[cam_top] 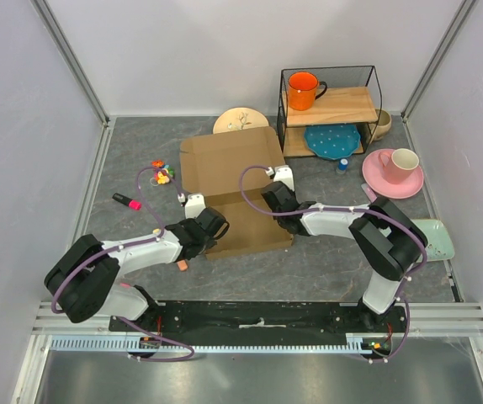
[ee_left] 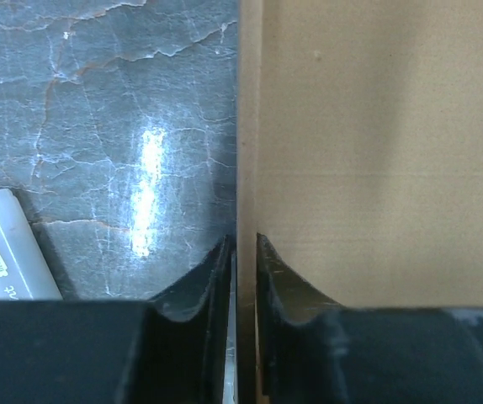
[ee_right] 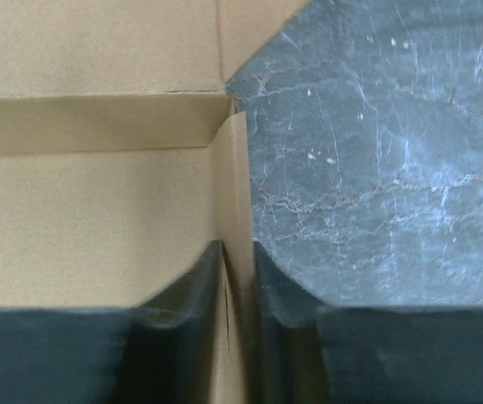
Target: Fold the paper box
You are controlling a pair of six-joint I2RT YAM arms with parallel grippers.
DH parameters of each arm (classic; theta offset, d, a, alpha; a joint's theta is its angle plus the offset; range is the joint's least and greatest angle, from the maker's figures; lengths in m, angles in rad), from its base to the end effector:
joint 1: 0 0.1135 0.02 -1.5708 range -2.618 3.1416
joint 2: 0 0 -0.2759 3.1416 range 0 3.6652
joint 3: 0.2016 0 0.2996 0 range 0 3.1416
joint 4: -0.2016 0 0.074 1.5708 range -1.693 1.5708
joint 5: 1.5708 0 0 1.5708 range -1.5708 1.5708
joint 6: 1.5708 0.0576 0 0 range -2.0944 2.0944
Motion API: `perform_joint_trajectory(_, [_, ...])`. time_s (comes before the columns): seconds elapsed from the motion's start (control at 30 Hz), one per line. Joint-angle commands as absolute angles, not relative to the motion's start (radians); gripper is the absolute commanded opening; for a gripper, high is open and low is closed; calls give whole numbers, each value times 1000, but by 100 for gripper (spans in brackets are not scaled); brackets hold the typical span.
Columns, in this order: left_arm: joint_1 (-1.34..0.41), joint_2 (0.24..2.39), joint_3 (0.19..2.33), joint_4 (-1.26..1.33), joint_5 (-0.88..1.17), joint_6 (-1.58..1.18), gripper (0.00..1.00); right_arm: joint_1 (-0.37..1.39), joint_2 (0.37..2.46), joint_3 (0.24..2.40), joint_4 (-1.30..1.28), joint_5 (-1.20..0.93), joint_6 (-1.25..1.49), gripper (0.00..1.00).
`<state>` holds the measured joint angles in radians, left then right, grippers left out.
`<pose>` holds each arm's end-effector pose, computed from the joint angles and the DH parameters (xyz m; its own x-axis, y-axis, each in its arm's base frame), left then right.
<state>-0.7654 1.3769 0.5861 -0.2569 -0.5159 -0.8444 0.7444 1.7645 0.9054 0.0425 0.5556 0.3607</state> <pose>0.2201 -0.1721 0.1102 -0.7326 -0.1979 -0.6513 -0.1847 0.9787 -0.0896 0.3107 0.2449 0.1115 -0.6110 -0.1551 -0.7763 -0.1008 0.9879 -0.1180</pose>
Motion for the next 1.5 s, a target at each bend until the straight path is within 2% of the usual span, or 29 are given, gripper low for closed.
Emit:
perform_joint_trajectory(0.0, [-765,1359,584,-284,-568,-871,34,745,1711,907,0,586,379,40])
perform_joint_trajectory(0.03, [-767,1342,592,-293,-569,-871,42,746,1698,908,-27,587,382,46])
perform_joint_trajectory(0.07, [-765,1333,597,-302,-578,-870,55,746,1687,911,-47,589,387,50])
perform_joint_trajectory(0.1, [-767,1324,606,-313,-583,-867,59,746,1672,922,-61,588,390,57])
perform_joint_trajectory(0.17, [-765,1296,617,-342,-601,-867,71,746,1660,931,-95,584,394,61])
perform_joint_trajectory(0.23, [-765,1273,627,-360,-617,-868,77,746,1634,934,-109,580,397,66])
perform_joint_trajectory(0.27, [-765,1244,629,-374,-623,-864,88,746,1623,936,-118,572,399,69])
perform_joint_trajectory(0.37, [-765,1186,640,-396,-624,-851,96,746,1583,949,-150,555,397,82])
perform_joint_trajectory(0.43, [-764,1154,655,-414,-624,-842,98,746,1542,956,-173,534,391,97])
perform_joint_trajectory(0.47, [-764,1140,660,-428,-627,-832,99,746,1525,956,-178,526,388,98])
perform_joint_trajectory(0.6, [-765,1043,690,-462,-617,-808,99,746,1402,956,-212,508,384,98])
perform_joint_trajectory(0.67, [-764,1006,701,-483,-614,-805,99,736,1344,957,-233,563,379,98])
perform_joint_trajectory(0.8, [-765,901,703,-497,-617,-802,99,553,1310,979,-255,592,434,98])
perform_joint_trajectory(0.93, [-765,815,677,-479,-621,-810,99,413,1400,1034,-247,598,491,95])
perform_joint_trajectory(1.1, [-765,739,628,-476,-600,-810,97,322,1551,1090,-157,604,502,81])
perform_joint_trajectory(1.47, [-765,637,586,-500,-580,-795,96,199,1822,1261,-132,611,403,85])
